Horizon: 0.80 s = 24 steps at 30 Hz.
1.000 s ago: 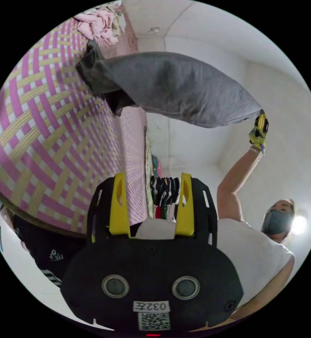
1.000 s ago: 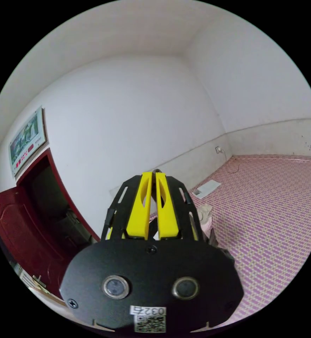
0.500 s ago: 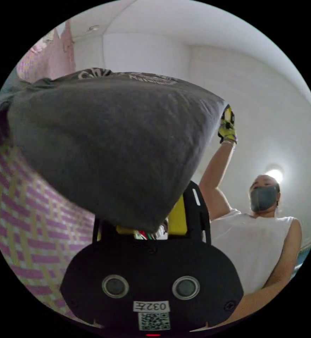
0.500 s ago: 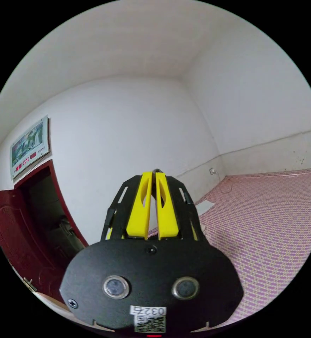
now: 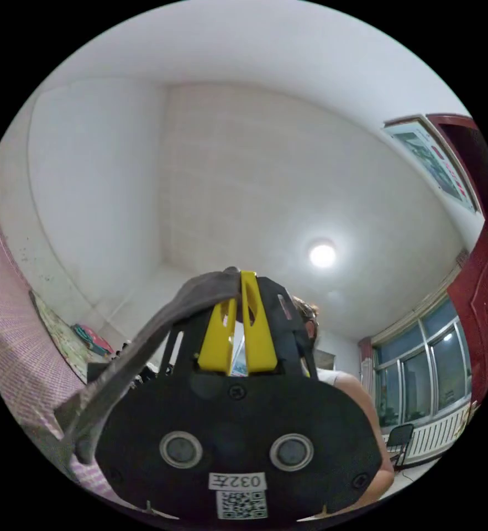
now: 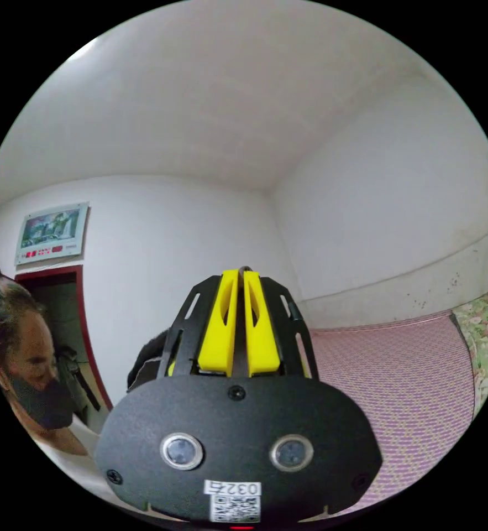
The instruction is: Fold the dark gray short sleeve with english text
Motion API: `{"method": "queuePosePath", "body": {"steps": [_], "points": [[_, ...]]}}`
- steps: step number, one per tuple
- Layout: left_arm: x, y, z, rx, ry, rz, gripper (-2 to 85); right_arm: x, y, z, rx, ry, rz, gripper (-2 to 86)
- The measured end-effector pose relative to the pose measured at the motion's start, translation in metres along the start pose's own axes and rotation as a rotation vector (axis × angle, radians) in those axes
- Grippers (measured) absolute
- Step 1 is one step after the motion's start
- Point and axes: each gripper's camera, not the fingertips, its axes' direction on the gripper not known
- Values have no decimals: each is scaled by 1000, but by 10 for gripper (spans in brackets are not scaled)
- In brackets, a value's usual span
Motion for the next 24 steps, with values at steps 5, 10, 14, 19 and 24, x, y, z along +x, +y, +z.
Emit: {"method": "queuePosePath", "body": {"steps": [5, 10, 14, 19, 24], "points": [[-38, -72, 51, -80, -140, -74, -8, 9, 13, -69, 60, 58, 14, -8], [-191, -78, 15, 46, -271, -463, -8, 74, 38, -41, -57, 213, 100, -8], [-270, -105, 18, 36, -383, -531, -9, 136, 54, -1, -164, 283, 197, -8], [-271, -166, 69, -16, -208, -336, -9, 85, 29, 3, -38, 298, -32, -8], [-242, -172, 79, -256, -147, -191, -9, 32, 58, -30, 49, 199, -122, -8]]}}
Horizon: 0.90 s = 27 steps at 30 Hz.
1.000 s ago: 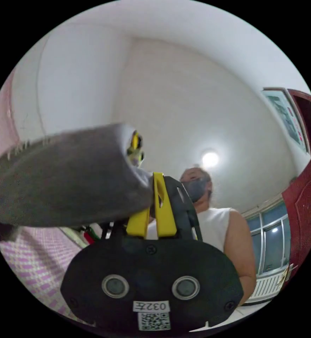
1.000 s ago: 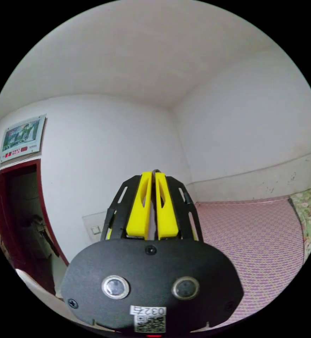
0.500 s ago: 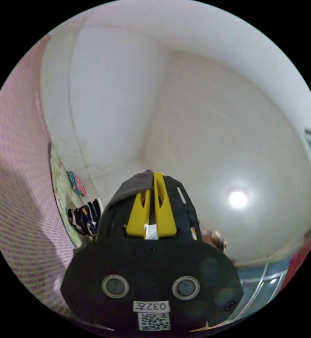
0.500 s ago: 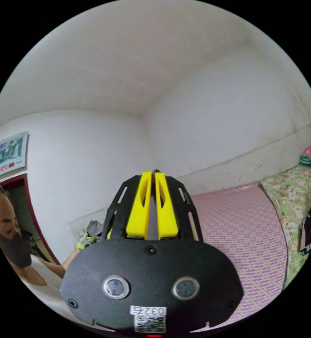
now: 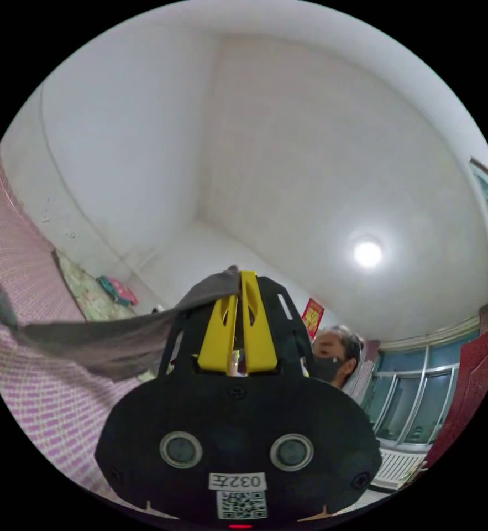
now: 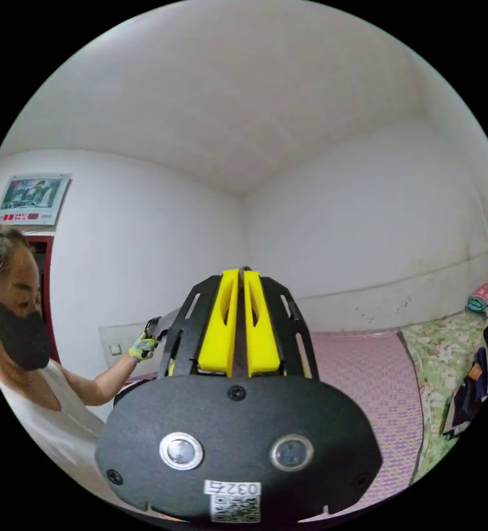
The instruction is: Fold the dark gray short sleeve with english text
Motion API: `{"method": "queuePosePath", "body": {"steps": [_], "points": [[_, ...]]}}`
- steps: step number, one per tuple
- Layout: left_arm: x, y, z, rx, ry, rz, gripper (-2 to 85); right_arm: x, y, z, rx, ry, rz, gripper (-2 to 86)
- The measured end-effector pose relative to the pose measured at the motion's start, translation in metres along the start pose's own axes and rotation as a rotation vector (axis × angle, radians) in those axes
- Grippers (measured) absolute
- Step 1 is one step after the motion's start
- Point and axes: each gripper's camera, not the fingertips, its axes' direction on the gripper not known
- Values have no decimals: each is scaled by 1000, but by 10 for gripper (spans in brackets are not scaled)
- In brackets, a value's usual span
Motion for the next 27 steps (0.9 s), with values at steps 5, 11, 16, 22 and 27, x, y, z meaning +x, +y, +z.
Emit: {"method": "queuePosePath", "body": {"steps": [5, 11, 16, 22, 27], "points": [[-63, 97, -56, -290, -264, -261, -9, 8, 139, -33, -216, 82, 198, -8], [-204, 294, -157, -329, -579, -886, -8, 44, 377, -45, -635, 286, 684, -7], [-230, 384, -189, -155, -658, -1013, -2, 63, 512, -46, -882, 413, 945, -4], [-191, 384, -162, -298, -706, -945, 79, 71, 550, -51, -929, 460, 1014, 26], [-151, 382, -143, -389, -769, -928, 90, 79, 564, -47, -915, 377, 1072, 65]]}}
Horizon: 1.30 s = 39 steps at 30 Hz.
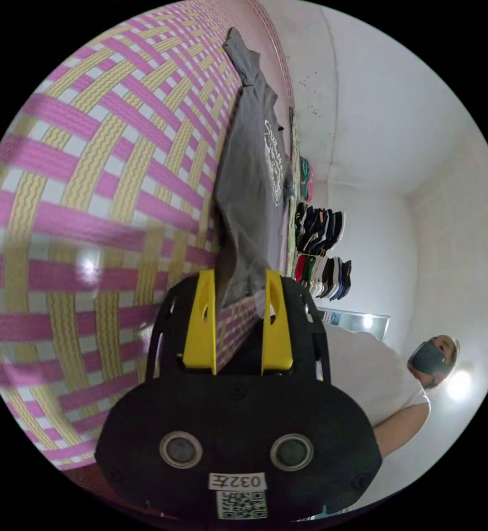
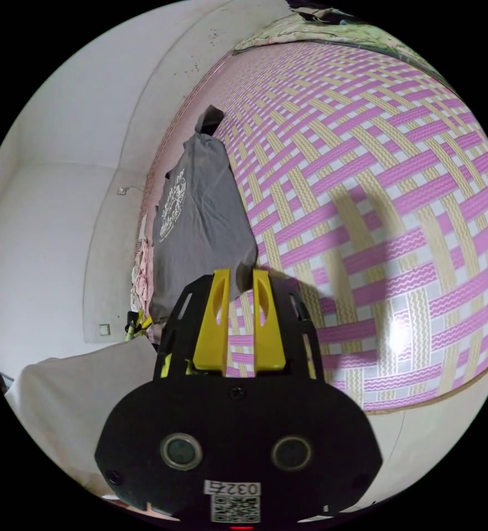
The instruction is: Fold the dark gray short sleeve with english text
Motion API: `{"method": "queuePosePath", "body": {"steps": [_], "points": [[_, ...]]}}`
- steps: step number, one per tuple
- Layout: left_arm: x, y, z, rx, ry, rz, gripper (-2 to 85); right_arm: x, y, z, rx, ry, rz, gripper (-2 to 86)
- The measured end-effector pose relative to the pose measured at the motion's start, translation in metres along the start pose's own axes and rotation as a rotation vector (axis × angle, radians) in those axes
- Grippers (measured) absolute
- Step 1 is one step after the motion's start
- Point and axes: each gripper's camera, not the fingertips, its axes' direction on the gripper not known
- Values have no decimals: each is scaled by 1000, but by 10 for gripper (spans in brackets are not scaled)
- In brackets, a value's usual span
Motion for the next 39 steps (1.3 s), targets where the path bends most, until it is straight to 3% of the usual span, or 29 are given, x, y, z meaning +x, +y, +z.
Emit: {"method": "queuePosePath", "body": {"steps": [6, 9, 16, 22, 31, 33, 35, 36, 39], "points": [[40, 32, 9, -2, -46, 15, 66, -5, 3, 17, -28, 12, -8, 22], [64, 35, 22, -101, -85, 16, 24, -9, 6, 23, -17, 6, -18, 3], [150, 54, -9, -132, 0, 86, -8, -12, 13, -11, 58, -231, -36, -5], [182, 82, 29, -264, -96, -49, -8, -1, 34, 16, -81, -24, -4, -5], [282, 159, 55, -170, -163, -130, 26, 10, 90, 13, -97, 38, 79, 40], [331, 170, 52, -78, -255, -106, 7, 10, 98, -4, -17, 80, 115, 45], [417, 166, 69, -79, -464, -89, -3, 6, 101, -26, 104, 149, 166, 18], [444, 160, 81, -120, -536, -74, -5, 3, 100, -30, 124, 164, 173, 7], [617, 130, 188, -445, -984, 210, -8, -19, 86, -32, 164, 165, 112, -6]]}}
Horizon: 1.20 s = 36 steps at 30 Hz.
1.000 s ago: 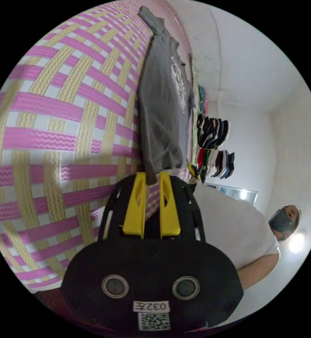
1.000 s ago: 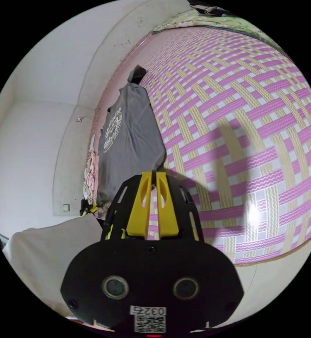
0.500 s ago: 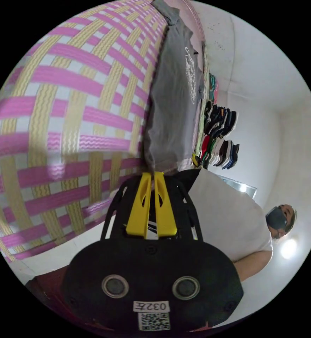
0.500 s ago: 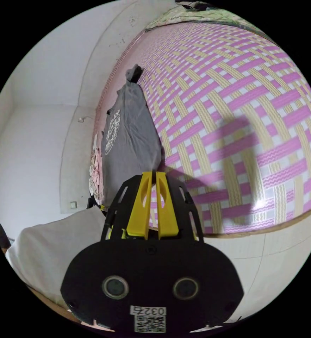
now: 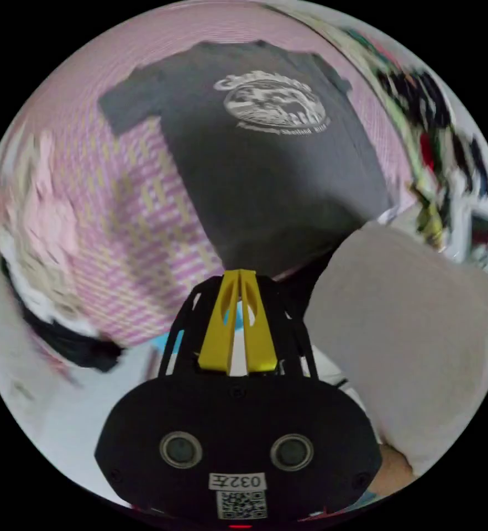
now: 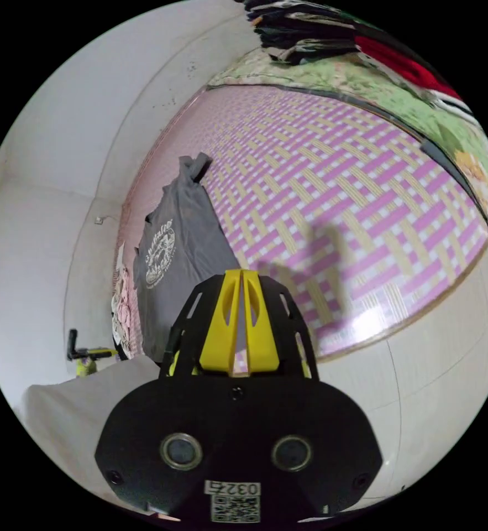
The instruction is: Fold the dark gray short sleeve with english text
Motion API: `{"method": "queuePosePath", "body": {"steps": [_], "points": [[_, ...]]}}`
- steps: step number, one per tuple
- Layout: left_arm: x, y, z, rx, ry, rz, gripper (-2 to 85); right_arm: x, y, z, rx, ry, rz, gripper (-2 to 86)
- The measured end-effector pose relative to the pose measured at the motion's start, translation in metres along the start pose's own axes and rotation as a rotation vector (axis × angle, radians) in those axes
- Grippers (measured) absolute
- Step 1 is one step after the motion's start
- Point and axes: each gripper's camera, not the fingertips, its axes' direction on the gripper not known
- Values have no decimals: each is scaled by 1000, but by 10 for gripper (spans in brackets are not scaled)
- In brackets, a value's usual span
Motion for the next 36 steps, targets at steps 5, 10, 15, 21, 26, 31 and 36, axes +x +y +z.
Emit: {"method": "queuePosePath", "body": {"steps": [5, 10, 15, 21, 26, 31, 36], "points": [[340, -69, -105, -174, -1035, 487, -9, -57, -25, 23, -20, -62, -150, -10], [576, -41, -152, -148, -1573, 738, -10, -86, -25, 32, -47, -109, -227, -10], [731, 16, -168, -100, -1861, 894, -10, -74, -16, 26, -40, -133, -201, -10], [806, 7, -161, -231, -1980, 903, -10, -43, -2, 23, -49, -165, -123, -10], [833, -2, -164, -313, -2019, 836, -10, -30, 5, 22, -55, -169, -119, -10], [824, -13, -172, -356, -2094, 764, -10, -23, 7, 20, -51, -191, -118, -10], [793, -25, -169, -434, -2172, 705, -10, -20, 3, 18, -52, -198, -135, -10]]}}
